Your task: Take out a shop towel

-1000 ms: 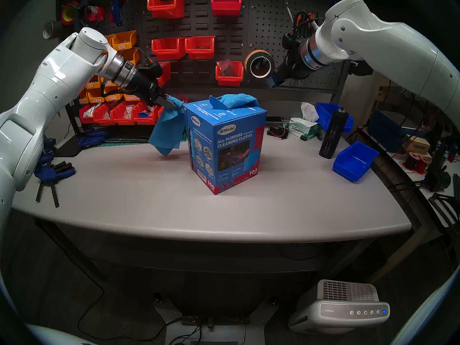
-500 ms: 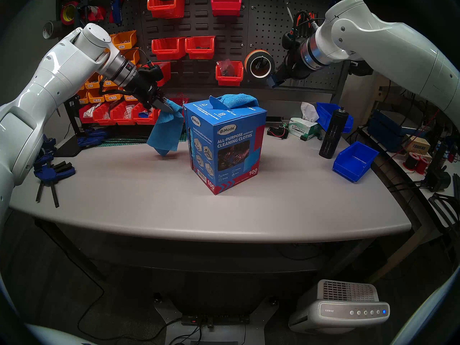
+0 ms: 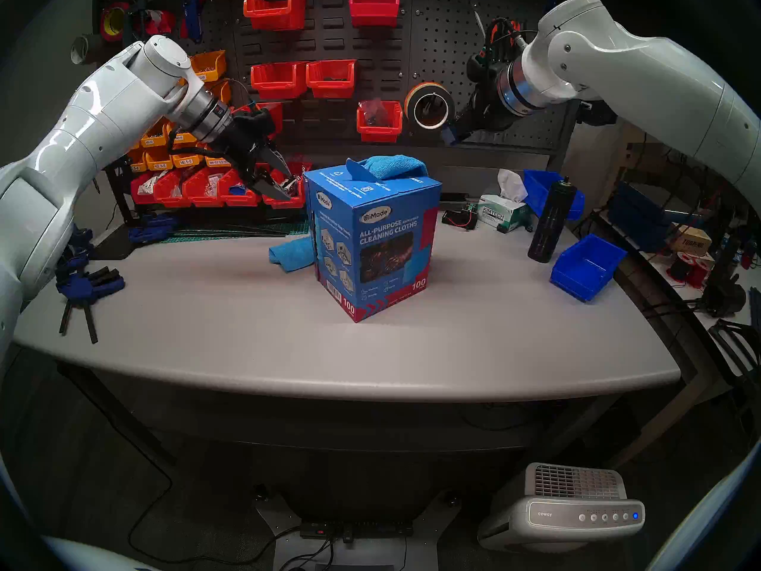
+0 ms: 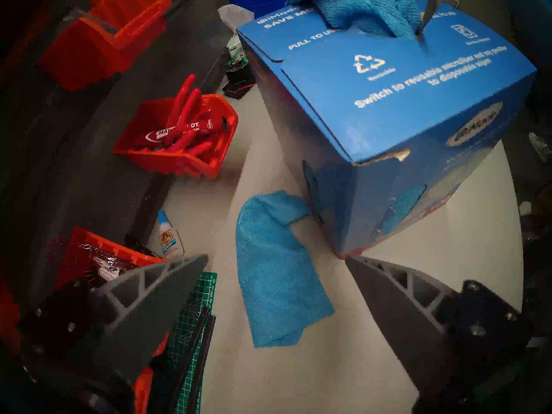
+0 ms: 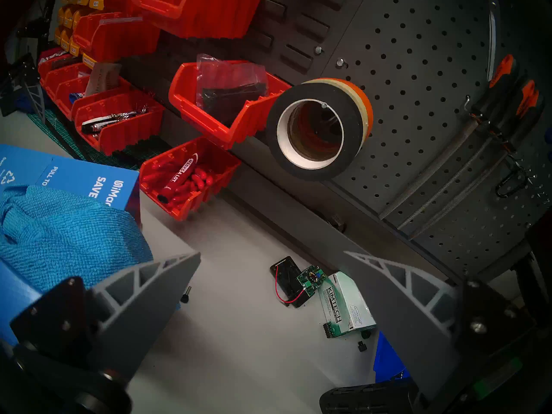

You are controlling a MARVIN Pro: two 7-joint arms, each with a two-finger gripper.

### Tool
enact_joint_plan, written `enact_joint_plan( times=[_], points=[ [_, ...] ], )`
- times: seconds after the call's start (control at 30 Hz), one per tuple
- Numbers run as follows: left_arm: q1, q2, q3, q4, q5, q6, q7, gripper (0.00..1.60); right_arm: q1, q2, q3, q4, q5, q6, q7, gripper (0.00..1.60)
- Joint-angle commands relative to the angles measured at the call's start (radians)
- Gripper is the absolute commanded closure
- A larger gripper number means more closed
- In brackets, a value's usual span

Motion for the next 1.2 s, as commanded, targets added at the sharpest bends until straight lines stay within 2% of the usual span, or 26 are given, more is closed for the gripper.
enact_joint_plan(
  times=[0.0,0.53,0.67,1.03,1.17],
  points=[
    [-0.076,0.001,0.012,-0.001,-0.043,-0.006,0.002,0.0,0.034,-0.002,0.028,0.0,-0.003,-0.01,-0.006,0.0],
    [-0.091,-0.032,0.034,0.053,-0.101,-0.01,0.002,0.0,0.034,-0.002,0.029,-0.001,-0.002,-0.011,-0.007,0.0],
    [-0.079,-0.045,-0.016,0.093,-0.139,0.017,0.002,0.0,0.034,-0.002,0.028,-0.001,-0.002,-0.011,-0.007,0.0],
    [-0.006,-0.093,-0.204,0.174,-0.32,0.094,0.135,0.0,0.034,-0.002,0.028,0.0,-0.003,-0.01,-0.007,0.0],
    [0.02,-0.103,-0.243,0.171,-0.359,0.101,0.166,0.01,0.034,-0.002,0.028,-0.001,-0.002,-0.011,-0.007,0.0]
  ],
)
